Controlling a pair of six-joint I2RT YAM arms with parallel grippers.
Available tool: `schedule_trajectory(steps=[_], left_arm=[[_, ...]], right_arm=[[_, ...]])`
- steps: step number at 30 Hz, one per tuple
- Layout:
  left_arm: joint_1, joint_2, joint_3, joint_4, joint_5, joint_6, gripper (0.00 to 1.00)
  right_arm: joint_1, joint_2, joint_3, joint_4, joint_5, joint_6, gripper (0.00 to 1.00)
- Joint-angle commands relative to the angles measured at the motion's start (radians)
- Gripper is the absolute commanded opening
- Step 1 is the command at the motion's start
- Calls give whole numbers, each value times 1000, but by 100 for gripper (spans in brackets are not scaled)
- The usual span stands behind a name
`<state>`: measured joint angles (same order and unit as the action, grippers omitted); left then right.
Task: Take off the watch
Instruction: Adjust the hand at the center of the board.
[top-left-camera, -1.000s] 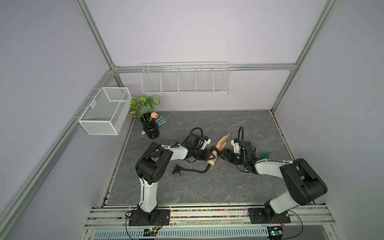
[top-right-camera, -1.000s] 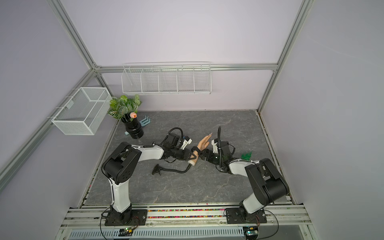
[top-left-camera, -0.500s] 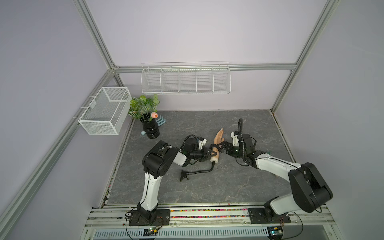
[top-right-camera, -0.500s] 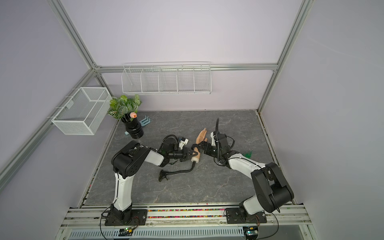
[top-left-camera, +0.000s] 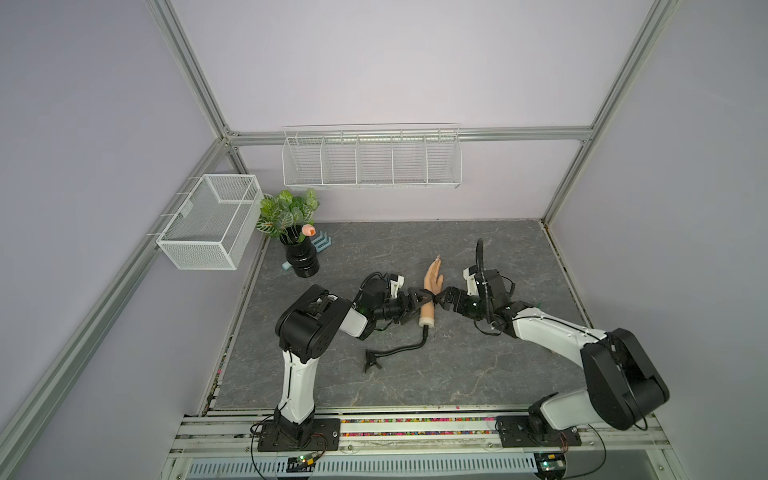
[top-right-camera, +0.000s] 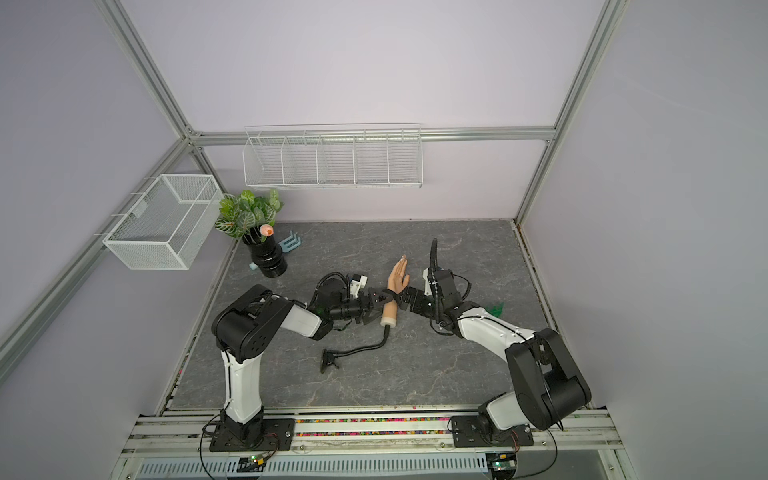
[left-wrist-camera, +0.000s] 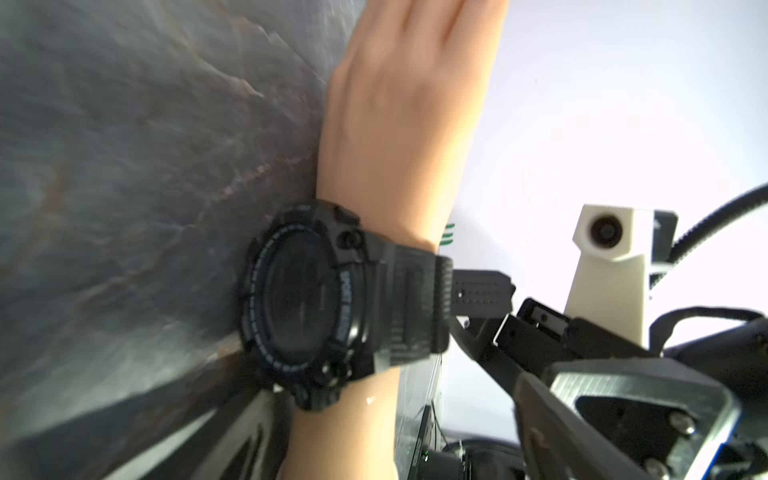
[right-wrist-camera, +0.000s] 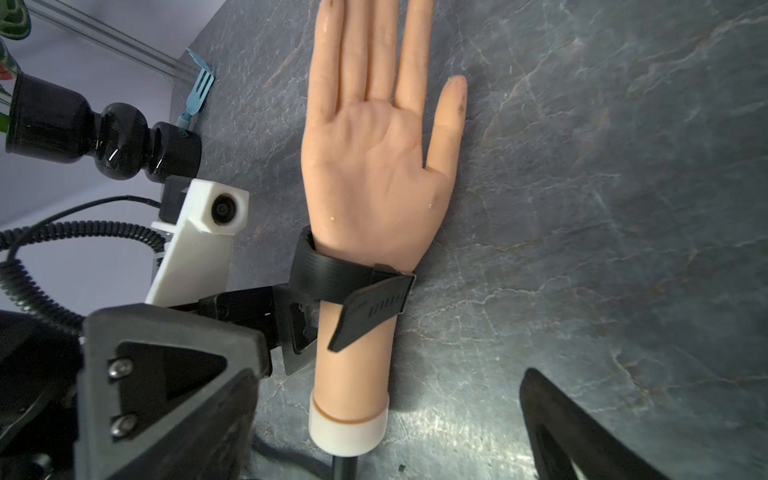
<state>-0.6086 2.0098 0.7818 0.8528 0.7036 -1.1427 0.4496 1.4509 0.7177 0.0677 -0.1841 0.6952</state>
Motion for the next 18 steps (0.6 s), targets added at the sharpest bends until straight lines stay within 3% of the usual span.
schedule_trajectory(steps=[1,5,8,11,12,15,18], left_arm=[[22,-29,-34,-93,-44,43,100],[44,-108,-51,-210,-80,139,100],[57,-246,-7,-498,-177,307,99],[44,-357,118,-841,-348,494,100],[34,-365,171,-924,-390,541,96],[-37,-348,316,-1078,-500,687,75],[-101,-323,402,-1124,-567,828,69]], right_arm=[[8,-31,0,-23,27,-19,97],[8,-39,4,-25,25,-28,97],[12,-62,14,-39,29,-37,96],[35,-86,33,-77,78,-53,97],[48,-89,44,-96,112,-56,99],[60,-74,71,-134,167,-37,91],[57,-38,109,-165,175,-16,85]])
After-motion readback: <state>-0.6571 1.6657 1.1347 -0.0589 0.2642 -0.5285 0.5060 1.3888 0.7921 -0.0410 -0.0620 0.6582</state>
